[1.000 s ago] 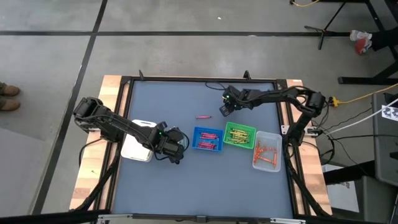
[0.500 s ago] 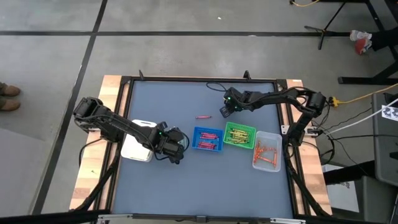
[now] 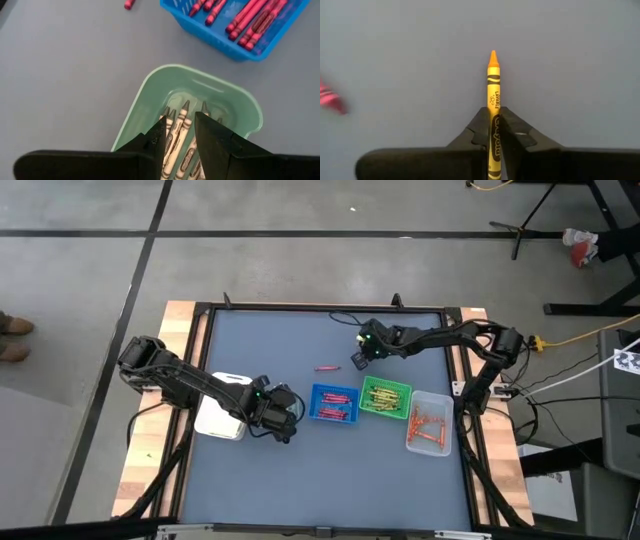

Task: Sort crayons
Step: Put the yellow crayon into the white bin

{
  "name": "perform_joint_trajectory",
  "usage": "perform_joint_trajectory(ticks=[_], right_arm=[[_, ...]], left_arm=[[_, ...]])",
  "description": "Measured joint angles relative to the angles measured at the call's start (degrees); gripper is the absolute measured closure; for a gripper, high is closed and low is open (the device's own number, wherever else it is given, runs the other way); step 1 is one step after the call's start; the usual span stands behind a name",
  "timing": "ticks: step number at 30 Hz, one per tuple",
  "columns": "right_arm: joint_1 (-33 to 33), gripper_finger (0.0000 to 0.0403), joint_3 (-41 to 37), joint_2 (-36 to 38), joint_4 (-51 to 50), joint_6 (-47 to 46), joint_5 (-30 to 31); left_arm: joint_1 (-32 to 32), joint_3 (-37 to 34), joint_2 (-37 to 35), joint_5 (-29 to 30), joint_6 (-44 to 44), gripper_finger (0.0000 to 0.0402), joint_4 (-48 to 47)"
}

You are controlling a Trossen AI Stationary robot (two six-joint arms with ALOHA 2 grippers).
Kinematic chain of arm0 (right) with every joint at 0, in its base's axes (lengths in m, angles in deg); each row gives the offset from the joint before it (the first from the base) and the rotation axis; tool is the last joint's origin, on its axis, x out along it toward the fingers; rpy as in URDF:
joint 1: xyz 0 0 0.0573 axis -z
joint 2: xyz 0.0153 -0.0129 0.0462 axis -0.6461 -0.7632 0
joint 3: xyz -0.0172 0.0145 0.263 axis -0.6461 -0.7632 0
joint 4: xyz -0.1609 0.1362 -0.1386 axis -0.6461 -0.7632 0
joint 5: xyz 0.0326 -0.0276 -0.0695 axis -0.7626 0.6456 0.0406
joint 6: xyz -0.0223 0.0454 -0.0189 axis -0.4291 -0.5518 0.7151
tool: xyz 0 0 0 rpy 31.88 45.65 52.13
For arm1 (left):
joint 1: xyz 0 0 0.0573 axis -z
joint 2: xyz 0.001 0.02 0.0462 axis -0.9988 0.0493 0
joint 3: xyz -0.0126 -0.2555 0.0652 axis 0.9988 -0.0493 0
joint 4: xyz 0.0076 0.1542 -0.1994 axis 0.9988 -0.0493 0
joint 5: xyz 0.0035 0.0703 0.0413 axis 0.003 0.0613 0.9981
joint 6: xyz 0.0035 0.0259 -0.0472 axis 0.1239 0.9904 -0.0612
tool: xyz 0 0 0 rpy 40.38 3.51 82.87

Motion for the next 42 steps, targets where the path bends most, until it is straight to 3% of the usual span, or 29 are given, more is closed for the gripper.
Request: perform_joint_trajectory(ticks=[13, 24, 32, 42], right_arm=[[0.00, 0.0394, 0.02, -0.01, 21.86, 3.66, -22.87], [-2.97, 0.0388, 0.04, -0.01, 38.72, 3.61, -43.16], [-7.32, 0.0387, 0.07, -0.01, 44.51, 3.62, -46.77], [-11.59, 0.0387, 0.09, -0.01, 55.36, 1.51, -46.67]], left_arm=[[0.00, 0.00, 0.00, 3.05, 4.48, 0.0317, 9.89], [-2.09, 0.00, 0.00, 6.59, 3.16, 0.0317, 27.89], [-3.92, -0.07, -3.69, 6.33, 3.07, 0.0317, 30.48], [-1.46, -0.04, -16.77, 9.78, 3.01, 0.0317, 28.45]])
